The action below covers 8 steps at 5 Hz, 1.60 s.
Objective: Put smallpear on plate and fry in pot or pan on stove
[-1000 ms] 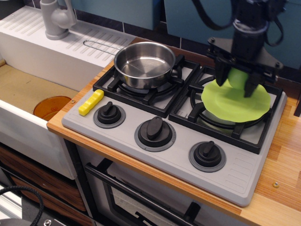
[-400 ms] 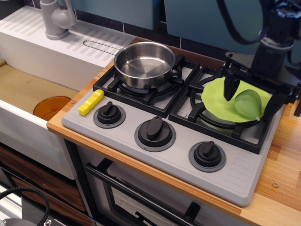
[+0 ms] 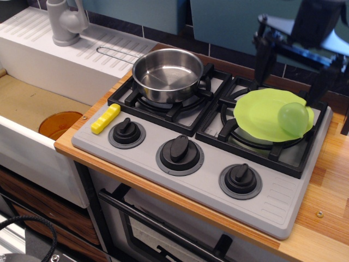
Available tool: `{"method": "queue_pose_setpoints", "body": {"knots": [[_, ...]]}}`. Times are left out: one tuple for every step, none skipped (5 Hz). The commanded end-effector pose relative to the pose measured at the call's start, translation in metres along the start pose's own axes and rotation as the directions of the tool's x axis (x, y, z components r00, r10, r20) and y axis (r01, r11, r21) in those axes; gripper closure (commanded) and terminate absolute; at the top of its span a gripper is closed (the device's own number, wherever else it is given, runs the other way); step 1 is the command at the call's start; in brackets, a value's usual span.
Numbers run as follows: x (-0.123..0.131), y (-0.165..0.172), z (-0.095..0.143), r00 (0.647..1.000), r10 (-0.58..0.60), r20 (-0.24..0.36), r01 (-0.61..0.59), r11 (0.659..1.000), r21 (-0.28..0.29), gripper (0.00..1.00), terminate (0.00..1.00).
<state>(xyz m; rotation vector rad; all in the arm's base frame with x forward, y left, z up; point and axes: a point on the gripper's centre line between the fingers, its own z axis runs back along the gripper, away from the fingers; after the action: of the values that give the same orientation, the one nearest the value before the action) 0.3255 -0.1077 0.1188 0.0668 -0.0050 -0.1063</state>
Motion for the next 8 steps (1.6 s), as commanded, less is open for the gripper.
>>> {"method": "queue_pose_setpoints", "body": {"knots": [[0.010, 0.001, 0.028, 0.997, 0.007, 0.079, -0.005, 1.000, -0.019, 0.00, 0.00], [0.010, 0.001, 0.028, 0.997, 0.007, 0.079, -0.005, 1.000, -0.019, 0.00, 0.00], [0.010, 0.001, 0.028, 0.997, 0.007, 0.079, -0.005, 1.000, -0.019, 0.00, 0.00], [-0.019, 0.041, 0.051, 0.994, 0.041, 0.098, -0.048, 0.997, 0.064, 0.00, 0.00], [-0.041, 0.083, 0.072, 0.994, 0.034, 0.107, -0.047, 0.992, 0.120, 0.00, 0.00], [-0.053, 0.106, 0.069, 0.991, 0.022, 0.131, -0.045, 0.984, 0.175, 0.00, 0.00], [-0.058, 0.129, 0.052, 0.988, 0.009, 0.157, -0.037, 0.984, 0.173, 0.00, 0.00], [-0.060, 0.149, 0.032, 0.982, 0.000, 0.188, -0.029, 0.988, 0.150, 0.00, 0.00]]}}
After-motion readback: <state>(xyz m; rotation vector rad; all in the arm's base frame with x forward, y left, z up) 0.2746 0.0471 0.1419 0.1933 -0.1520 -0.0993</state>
